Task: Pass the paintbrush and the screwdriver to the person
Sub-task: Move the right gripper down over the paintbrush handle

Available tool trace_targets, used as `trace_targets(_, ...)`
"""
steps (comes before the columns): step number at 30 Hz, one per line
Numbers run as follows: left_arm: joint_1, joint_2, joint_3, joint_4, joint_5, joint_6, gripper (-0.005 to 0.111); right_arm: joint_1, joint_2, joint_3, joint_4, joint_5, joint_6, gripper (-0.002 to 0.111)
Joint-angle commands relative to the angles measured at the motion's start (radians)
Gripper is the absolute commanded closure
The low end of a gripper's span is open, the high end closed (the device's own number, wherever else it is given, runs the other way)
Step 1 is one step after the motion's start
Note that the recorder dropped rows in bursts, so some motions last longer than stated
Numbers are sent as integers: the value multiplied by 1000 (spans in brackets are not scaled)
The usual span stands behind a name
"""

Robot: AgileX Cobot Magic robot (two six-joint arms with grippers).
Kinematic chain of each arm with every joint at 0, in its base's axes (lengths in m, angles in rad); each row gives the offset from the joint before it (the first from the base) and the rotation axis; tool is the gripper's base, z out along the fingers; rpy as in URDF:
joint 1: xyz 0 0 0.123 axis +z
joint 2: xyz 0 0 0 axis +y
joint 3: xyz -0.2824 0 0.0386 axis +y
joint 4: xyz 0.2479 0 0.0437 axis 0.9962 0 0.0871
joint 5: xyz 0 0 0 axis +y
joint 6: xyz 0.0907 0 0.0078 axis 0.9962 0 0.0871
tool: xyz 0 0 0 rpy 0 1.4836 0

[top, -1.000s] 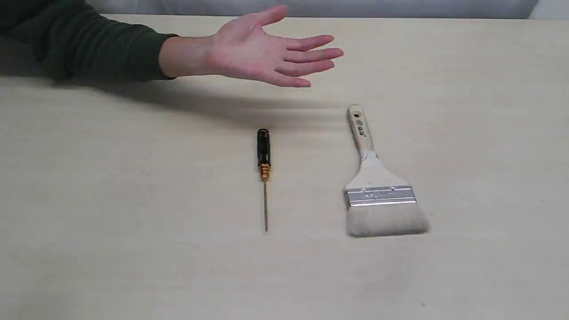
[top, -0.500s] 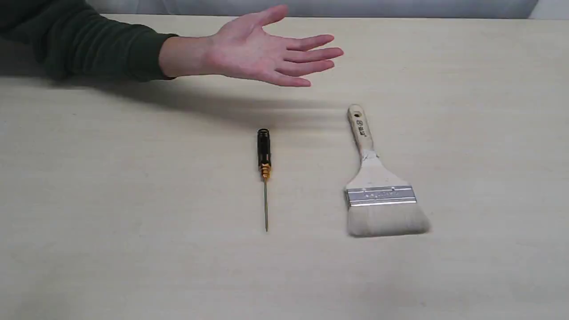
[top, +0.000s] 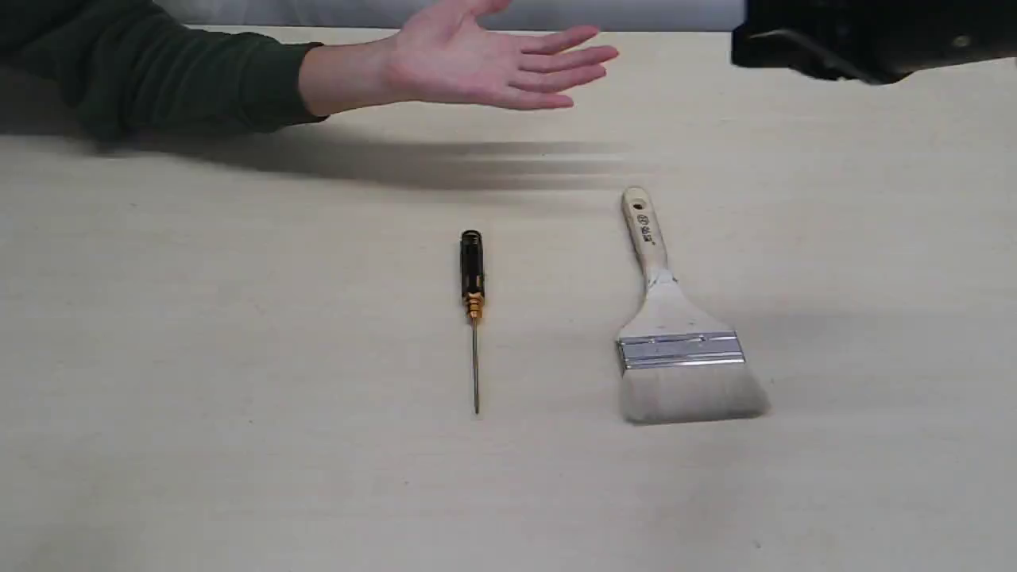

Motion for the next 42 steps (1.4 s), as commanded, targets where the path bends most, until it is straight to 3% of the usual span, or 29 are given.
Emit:
trace_targets(1,-7,-2,2,-4,-10,-2,107,65,105,-41,-81,-29,47,104)
trace_targets(9,-7,-2,2,-2,-11,-2,107,79,244,-89,-127,14,79,99)
trace_targets(17,-7,-2,2,-2,-11,-2,107,79,304,-89,-264,46,287,66)
trace_targets(19,-7,-2,2,-2,-11,-2,107,79,316,-89,-267,62,297,63)
trace_targets(42,-7,-2,2,-4,-10,-2,107,116,460,-89,-356,21,373,60)
